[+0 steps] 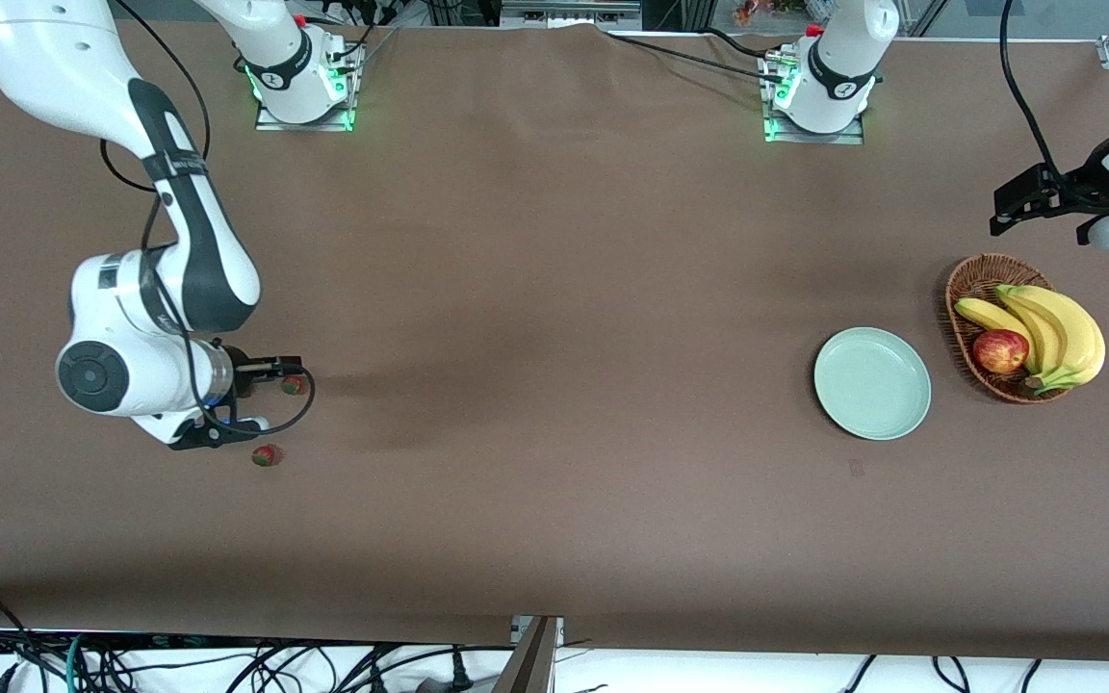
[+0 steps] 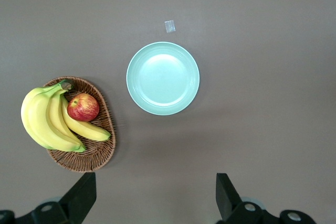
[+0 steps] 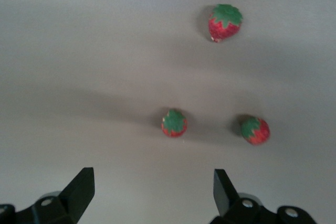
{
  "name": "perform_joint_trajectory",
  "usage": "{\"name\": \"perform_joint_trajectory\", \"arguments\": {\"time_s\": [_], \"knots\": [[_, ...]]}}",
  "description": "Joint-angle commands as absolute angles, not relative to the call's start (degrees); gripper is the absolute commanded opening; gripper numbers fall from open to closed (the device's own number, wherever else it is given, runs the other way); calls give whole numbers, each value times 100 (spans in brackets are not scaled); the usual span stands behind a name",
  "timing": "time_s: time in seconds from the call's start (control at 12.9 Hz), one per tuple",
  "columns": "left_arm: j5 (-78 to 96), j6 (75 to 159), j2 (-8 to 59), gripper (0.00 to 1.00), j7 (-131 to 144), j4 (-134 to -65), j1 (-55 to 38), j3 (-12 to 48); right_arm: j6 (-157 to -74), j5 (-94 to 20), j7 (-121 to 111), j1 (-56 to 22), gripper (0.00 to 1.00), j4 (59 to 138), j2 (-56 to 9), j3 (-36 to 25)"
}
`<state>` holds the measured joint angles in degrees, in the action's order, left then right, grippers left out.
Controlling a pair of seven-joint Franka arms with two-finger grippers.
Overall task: Collect all strawberries into plate
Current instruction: 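Reach the right gripper down and grasp a strawberry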
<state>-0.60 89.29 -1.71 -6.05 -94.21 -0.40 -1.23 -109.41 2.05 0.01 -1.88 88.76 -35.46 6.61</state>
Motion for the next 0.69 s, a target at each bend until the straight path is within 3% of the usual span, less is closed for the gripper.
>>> {"name": "perform_joint_trajectory", "arguments": {"time_s": [0.0,0.62], "knots": [[-44,8833,-193,100,-571,-9352,-18,-88,-11346,167,-9,-176,100,9132,-3628,659],[-44,8833,-185,100,-571,-9352,-18,-88,-12313,211,-26,-123,100,9571,-3937,624]]}}
